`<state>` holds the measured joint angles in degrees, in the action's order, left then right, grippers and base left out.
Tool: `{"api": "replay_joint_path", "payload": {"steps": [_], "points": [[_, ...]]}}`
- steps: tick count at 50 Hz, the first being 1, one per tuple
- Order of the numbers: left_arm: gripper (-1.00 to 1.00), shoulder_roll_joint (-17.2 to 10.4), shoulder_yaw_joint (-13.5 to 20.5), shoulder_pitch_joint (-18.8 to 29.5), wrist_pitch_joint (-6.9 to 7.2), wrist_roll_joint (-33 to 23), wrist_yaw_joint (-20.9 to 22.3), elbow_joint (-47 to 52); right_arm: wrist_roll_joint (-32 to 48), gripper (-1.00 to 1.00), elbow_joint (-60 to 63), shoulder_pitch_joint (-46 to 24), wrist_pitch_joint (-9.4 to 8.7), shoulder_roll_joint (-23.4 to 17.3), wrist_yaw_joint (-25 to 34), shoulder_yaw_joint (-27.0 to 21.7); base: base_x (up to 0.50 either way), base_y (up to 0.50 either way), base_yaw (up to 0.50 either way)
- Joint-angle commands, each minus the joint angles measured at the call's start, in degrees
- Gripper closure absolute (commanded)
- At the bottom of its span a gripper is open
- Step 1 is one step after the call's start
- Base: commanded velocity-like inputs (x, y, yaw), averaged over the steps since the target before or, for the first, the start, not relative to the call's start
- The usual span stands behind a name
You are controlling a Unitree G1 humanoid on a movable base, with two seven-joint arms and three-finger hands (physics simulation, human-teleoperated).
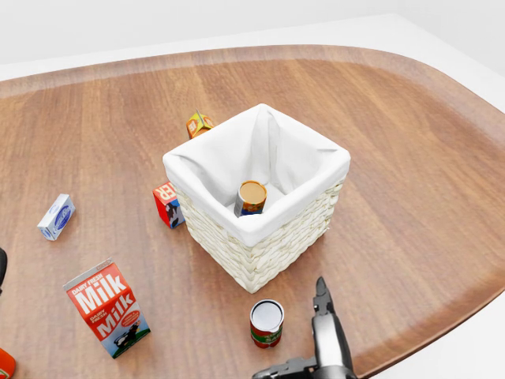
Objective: Pick up the alphabet soup and the tomato sauce, and put them in the basket.
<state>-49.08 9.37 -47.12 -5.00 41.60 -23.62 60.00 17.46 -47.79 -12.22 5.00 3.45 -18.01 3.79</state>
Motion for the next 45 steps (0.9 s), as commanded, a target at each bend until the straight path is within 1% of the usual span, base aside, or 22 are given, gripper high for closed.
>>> {"api": "replay_joint_path", "payload": {"steps": [1,8,15,26,37,45], "points": [[-1.00,-0.1,-0.2,0.0,0.00,-0.3,-0.2,0.0,0.4,-1.00,-1.7,-1.7,0.00,0.3,-0.1,0.0,0.00,0.00,0.00],[-1.00,0.1,-0.2,0.3,0.00,-0.1,0.0,0.0,0.4,-1.00,-3.8,-2.8,0.00,0.3,-0.3,-0.2,0.00,0.00,0.00],[-1.00,0.4,-0.6,1.3,0.00,-0.3,-0.1,0.0,0.9,-1.00,-9.2,-5.3,0.00,0.2,-1.2,-0.5,0.00,0.00,0.00],[-1.00,0.1,-0.2,1.4,0.00,0.1,-0.2,0.0,0.9,-1.00,-9.9,-6.1,0.00,0.5,-0.8,-0.6,0.00,0.00,0.00],[-1.00,0.0,-1.0,1.4,0.00,-0.9,-0.6,0.0,0.0,-1.00,-10.0,-6.1,0.00,0.7,0.4,-0.7,0.00,0.00,0.00],[-1.00,-0.1,-1.2,1.3,0.00,-1.2,-0.7,0.0,-0.4,-1.00,-12.6,-7.2,0.00,1.2,0.6,-0.7,0.00,0.00,0.00]]}}
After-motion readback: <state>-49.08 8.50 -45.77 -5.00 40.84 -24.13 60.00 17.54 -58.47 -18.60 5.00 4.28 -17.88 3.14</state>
